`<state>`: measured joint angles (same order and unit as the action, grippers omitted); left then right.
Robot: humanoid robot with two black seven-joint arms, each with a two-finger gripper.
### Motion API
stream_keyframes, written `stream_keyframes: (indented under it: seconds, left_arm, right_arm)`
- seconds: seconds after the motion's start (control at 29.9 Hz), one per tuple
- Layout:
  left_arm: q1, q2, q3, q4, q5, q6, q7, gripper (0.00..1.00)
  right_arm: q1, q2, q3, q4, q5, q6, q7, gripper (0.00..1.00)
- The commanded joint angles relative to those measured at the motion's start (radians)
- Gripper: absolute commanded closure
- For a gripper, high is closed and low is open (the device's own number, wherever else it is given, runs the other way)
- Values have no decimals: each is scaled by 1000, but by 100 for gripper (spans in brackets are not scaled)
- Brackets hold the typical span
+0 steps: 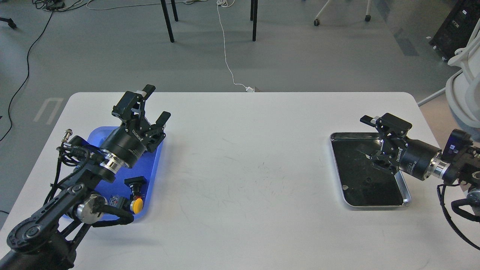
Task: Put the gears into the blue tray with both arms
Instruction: 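Lower the right gripper into the metal tray and grasp another black part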
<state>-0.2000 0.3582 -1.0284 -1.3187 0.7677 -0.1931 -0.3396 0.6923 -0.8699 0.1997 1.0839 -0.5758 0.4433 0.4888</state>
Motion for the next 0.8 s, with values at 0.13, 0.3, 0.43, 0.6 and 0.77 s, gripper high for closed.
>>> stream_keyframes:
  seconds: [0.13,0.3,0.43,0.6,0.77]
  left_arm:
    - [4,-7,-2,-1,1,3,1,2]
    - [4,-9,-2,-1,4,1,1,2]
    - [5,-10,-2,-1,4,1,2,2]
    - [7,-16,-2,-1,5,3,2,2]
    - [8,-15,-2,-1,5,4,4,2]
  right_arm:
    - [338,-86,-302,5,-499,-3,0,3]
    - [536,-20,-554,-9,-766,-17,0,3]
    - [636,55,-725,-45,-857,-67,0,4]
    - [639,215,-838,-169,-860,-136,0,5]
    - [633,278,-896,-174,-858,-143,0,7]
